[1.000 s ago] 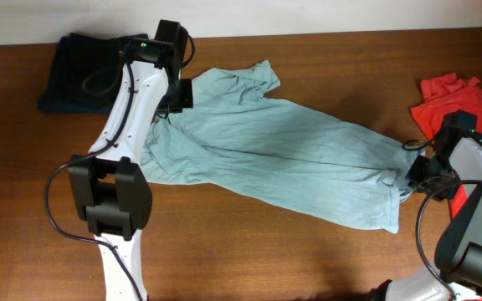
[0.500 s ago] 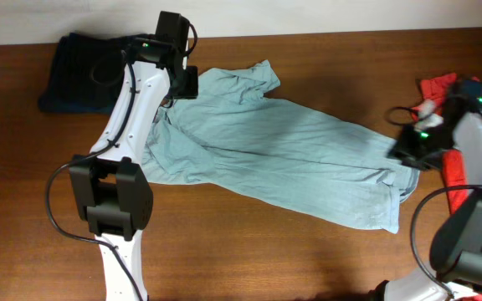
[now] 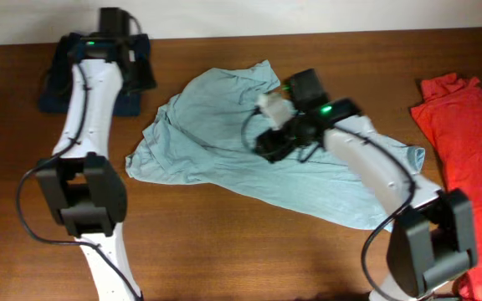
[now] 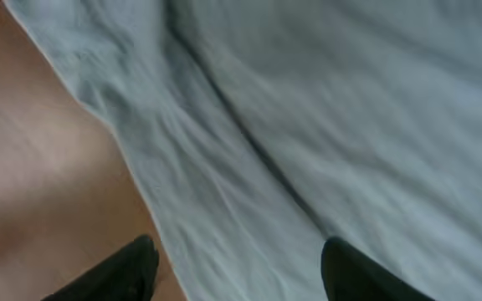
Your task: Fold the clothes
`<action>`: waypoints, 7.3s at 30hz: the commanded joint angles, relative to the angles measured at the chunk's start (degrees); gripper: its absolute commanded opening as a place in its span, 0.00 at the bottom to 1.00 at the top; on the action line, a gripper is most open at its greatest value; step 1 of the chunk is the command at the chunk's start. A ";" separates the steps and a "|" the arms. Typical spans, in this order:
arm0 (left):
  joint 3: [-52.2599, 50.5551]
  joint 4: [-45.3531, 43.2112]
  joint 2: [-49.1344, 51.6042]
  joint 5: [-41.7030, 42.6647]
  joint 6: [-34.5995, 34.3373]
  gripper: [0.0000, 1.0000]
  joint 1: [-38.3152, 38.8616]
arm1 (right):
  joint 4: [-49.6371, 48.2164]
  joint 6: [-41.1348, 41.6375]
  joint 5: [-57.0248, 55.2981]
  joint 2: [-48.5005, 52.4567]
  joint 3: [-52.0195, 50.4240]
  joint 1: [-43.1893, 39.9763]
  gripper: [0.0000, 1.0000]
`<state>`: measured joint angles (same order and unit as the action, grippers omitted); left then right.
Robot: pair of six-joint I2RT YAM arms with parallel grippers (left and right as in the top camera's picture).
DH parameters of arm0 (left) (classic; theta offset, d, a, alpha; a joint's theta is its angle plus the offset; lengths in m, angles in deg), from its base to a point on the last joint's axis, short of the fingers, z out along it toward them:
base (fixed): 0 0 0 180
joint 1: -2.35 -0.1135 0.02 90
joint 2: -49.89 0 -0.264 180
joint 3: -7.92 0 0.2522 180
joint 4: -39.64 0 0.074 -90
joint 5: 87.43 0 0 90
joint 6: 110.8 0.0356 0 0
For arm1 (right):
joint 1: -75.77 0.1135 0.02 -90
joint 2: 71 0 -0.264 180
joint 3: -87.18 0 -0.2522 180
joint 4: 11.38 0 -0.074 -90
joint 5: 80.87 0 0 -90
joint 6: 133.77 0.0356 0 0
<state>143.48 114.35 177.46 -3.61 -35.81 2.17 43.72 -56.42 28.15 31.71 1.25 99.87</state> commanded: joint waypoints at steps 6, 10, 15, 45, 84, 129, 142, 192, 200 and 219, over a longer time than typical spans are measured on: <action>0.13 -0.07 0.22 0.59 -0.83 0.99 -2.71 | -13.03 -10.29 -14.69 4.70 0.59 13.99 0.58; 0.13 -0.07 0.22 0.59 -0.83 0.99 -2.69 | -17.11 -11.15 -21.11 10.75 0.59 15.72 0.56; 0.13 -0.07 0.22 0.59 -0.83 0.99 -2.69 | -20.65 -11.15 -21.20 16.17 0.59 15.72 0.58; 0.13 -0.07 0.22 0.59 -0.83 0.99 -2.71 | -24.59 -11.13 -20.39 18.64 0.59 15.54 0.73; 0.13 -0.07 0.22 0.59 -0.83 0.99 -2.71 | -38.36 -8.20 -24.48 17.07 2.75 4.61 0.86; 0.11 -6.58 3.17 16.94 5.81 0.99 6.78 | 10.21 11.98 -16.70 14.29 7.76 -48.13 0.78; 0.11 -23.06 4.76 12.24 22.77 0.99 18.82 | 11.78 12.00 -16.65 14.80 7.65 -48.13 0.93; 0.11 -41.62 21.22 4.02 57.33 0.93 18.58 | 12.17 12.00 -16.65 14.80 7.65 -48.13 0.99; 0.11 -42.25 21.35 9.68 57.29 0.73 18.78 | 12.17 12.00 -16.65 14.80 7.65 -48.13 0.98; 0.13 -42.49 21.35 10.08 57.31 0.21 18.88 | 12.17 12.00 -16.65 14.80 7.65 -48.13 0.99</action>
<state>143.55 72.17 197.55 5.24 21.41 21.03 55.87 -44.26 10.99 45.96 8.75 51.65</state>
